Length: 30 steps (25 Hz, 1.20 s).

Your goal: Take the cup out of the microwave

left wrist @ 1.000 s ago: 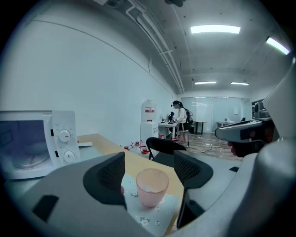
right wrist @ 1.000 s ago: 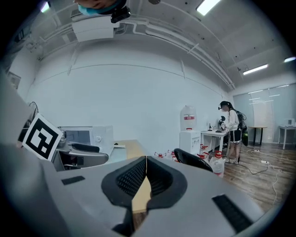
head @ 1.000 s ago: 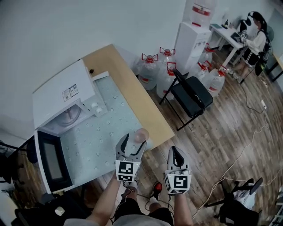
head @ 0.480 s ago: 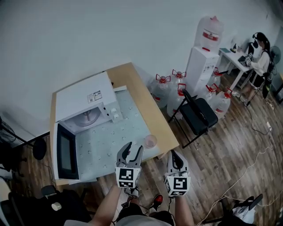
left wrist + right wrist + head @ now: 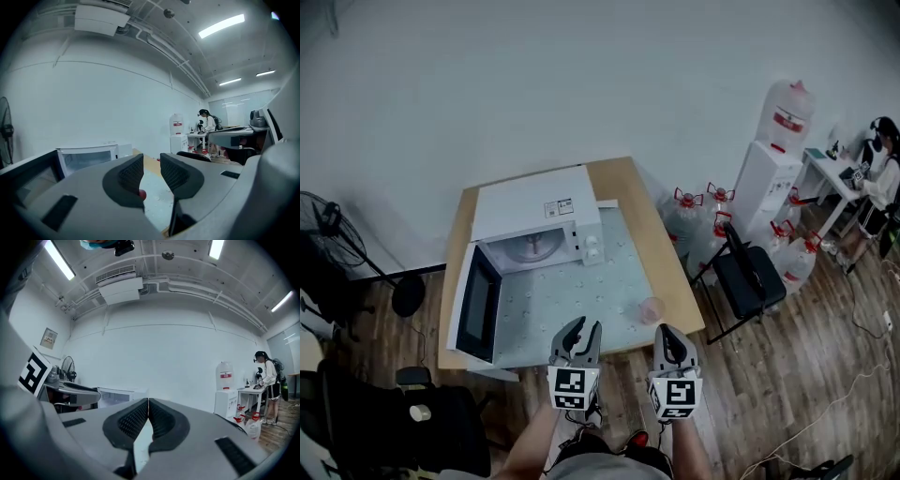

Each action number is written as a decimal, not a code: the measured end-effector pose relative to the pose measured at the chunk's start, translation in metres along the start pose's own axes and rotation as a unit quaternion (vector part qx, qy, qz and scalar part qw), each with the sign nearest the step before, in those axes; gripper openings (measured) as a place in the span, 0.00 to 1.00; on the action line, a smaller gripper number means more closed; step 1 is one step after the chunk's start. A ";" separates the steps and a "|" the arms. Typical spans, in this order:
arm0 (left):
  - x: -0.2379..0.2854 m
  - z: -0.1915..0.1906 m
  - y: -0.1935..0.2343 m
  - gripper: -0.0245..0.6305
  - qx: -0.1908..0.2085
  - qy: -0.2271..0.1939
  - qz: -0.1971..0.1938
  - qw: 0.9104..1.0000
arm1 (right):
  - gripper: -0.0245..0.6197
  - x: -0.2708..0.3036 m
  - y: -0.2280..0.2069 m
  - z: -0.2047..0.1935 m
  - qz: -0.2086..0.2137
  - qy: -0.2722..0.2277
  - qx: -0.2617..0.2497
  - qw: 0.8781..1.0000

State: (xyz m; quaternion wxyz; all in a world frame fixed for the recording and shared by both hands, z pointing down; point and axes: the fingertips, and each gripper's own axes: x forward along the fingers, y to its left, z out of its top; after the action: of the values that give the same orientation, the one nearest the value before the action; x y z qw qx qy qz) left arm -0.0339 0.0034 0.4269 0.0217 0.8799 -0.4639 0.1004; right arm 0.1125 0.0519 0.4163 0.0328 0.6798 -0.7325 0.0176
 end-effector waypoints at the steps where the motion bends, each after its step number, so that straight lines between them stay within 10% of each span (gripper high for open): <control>1: -0.007 0.001 0.006 0.23 0.000 -0.001 0.009 1.000 | 0.07 0.001 0.007 0.001 0.008 -0.001 -0.001 1.000; 19: -0.112 -0.020 0.087 0.10 -0.018 0.006 0.151 0.988 | 0.07 0.013 0.124 0.008 0.143 -0.012 -0.014 0.990; 30: -0.127 -0.027 0.097 0.08 -0.018 0.009 0.171 0.985 | 0.07 0.015 0.145 0.006 0.169 -0.011 -0.019 0.985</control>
State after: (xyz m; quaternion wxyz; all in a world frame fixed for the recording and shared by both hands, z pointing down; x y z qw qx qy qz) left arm -0.1872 0.0553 0.4234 0.0243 0.7862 -0.6089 0.1023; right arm -0.0333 0.0478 0.4138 0.0343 0.5454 -0.8375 0.0014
